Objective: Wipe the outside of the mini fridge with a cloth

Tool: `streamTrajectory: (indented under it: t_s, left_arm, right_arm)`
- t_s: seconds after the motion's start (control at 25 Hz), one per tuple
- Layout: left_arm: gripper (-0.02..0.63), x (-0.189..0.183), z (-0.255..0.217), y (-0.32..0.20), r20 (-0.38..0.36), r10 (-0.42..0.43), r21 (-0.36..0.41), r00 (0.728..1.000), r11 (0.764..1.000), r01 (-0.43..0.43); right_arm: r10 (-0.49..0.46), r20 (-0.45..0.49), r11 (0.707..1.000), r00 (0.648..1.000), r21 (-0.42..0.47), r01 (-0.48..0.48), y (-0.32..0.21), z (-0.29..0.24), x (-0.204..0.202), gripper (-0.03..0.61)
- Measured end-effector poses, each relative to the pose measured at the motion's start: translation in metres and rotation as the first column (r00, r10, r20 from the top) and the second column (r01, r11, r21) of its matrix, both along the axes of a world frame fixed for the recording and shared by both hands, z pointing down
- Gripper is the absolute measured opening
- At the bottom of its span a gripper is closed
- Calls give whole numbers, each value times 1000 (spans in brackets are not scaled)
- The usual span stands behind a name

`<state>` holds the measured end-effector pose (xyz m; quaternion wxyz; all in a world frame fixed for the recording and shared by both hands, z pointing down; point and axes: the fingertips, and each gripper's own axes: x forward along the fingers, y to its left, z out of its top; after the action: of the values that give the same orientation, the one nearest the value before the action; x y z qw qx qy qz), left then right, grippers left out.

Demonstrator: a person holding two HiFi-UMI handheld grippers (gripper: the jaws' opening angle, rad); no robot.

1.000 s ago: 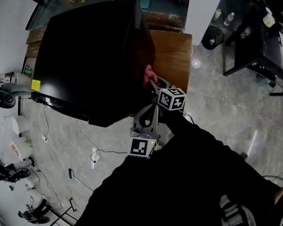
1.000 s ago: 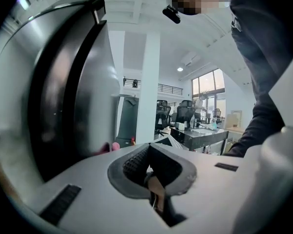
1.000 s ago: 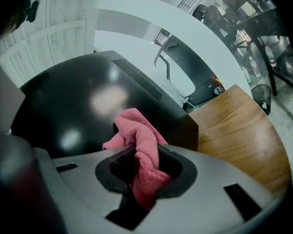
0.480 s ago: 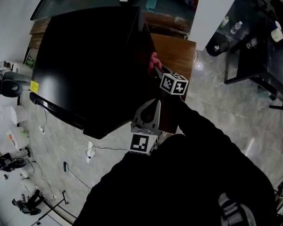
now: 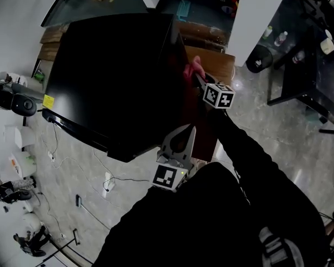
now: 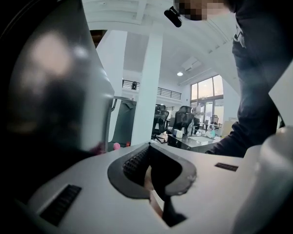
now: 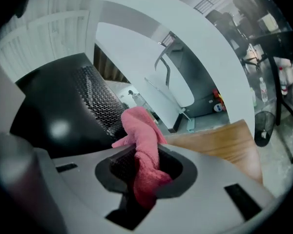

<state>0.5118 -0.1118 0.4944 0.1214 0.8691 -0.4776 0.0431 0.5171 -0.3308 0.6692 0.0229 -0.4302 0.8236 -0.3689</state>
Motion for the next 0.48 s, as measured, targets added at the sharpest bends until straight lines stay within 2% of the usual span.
streamTrajectory:
  t_s: [0.16,0.32,0.4,0.48]
  left_arm:
    - [6,-12,-25,32,-39,65,38,997,997,-63]
    - [6,-32,-43,76,-24,124,76,992,990,-122]
    - [6,-47,-49,101,-31,144,87,989,986,-141]
    - [6,-73,-57,127,-49,143,88,988,986,-139]
  right_arm:
    - [-66,-110,982,992,167,84,49,-50,5,84]
    - [-162,-227,919,960,321,231,129,-111,-8,84]
    - [-201,-276,885,940,361,295,176,-136,-21,84]
    - [-224,-308,865,925,375,334,225,-155,-40,84]
